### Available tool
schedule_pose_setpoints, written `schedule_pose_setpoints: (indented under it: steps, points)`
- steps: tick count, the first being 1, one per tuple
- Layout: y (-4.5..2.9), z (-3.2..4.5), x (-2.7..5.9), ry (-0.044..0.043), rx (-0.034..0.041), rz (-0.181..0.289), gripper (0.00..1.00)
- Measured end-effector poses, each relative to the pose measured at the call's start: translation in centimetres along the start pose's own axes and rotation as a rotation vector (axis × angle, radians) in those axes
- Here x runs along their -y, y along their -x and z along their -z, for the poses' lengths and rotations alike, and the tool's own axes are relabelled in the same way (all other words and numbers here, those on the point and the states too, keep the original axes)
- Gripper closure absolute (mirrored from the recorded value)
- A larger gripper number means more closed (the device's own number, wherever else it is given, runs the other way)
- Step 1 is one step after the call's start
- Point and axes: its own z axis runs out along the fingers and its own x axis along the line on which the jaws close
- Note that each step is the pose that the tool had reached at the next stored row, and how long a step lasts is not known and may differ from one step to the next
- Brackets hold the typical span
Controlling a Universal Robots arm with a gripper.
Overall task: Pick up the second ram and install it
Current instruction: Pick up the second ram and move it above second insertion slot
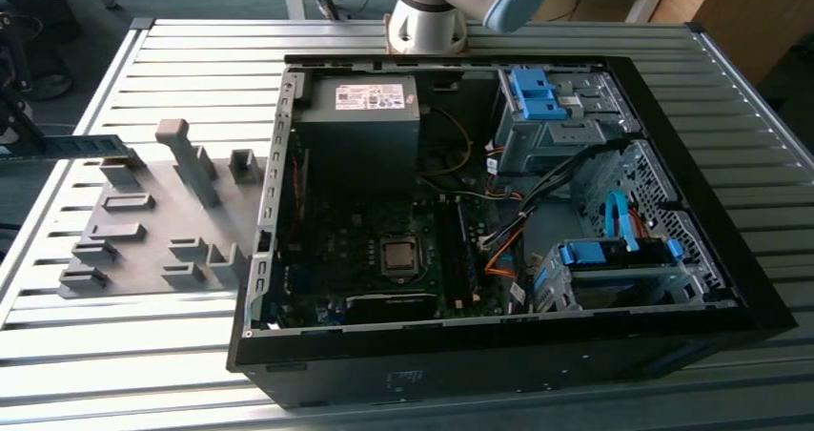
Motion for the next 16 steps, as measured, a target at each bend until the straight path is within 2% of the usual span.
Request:
schedule_pose_setpoints:
  steps: [8, 16]
  points:
    - [0.01, 0.91, -0.01, -0.0002, 0.0005, 0.000, 0.86]
    - [0.04, 2.53, -0.03, -0.0001, 0.0005, 0.000, 0.86]
